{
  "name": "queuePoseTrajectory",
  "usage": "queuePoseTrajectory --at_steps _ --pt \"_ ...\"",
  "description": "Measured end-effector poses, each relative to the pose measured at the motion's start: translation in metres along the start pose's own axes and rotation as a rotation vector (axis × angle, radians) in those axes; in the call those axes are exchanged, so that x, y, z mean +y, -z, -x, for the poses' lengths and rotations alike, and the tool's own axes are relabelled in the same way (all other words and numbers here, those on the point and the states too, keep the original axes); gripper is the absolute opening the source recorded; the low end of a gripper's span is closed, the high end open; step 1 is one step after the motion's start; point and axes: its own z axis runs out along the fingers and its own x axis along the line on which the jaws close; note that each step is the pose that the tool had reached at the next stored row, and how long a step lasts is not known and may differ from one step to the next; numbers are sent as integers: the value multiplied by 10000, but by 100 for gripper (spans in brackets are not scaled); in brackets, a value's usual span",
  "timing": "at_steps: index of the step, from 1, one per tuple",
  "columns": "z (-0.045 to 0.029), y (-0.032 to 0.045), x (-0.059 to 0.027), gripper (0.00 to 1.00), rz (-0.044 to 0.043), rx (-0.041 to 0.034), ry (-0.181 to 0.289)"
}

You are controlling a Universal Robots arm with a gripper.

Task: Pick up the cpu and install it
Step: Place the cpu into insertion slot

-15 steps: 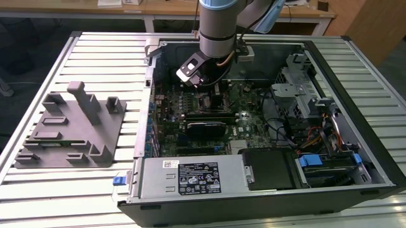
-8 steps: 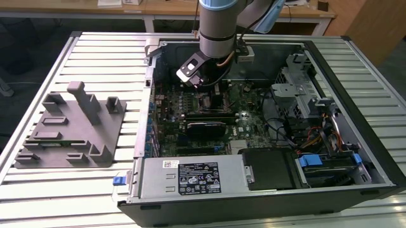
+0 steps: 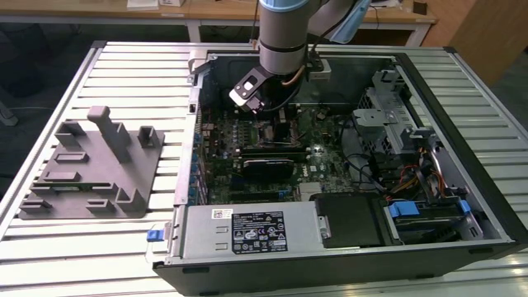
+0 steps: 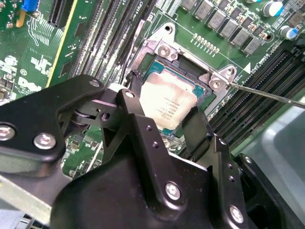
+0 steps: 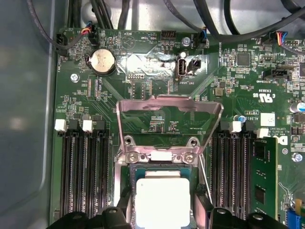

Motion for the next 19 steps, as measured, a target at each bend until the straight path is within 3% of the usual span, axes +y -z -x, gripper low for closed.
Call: queuePoseTrajectory --at_steps 9,15,19 --pt "0 3 0 61 2 149 -5" --pt "0 3 0 61 2 163 -5" --pt "0 1 0 61 1 210 -13"
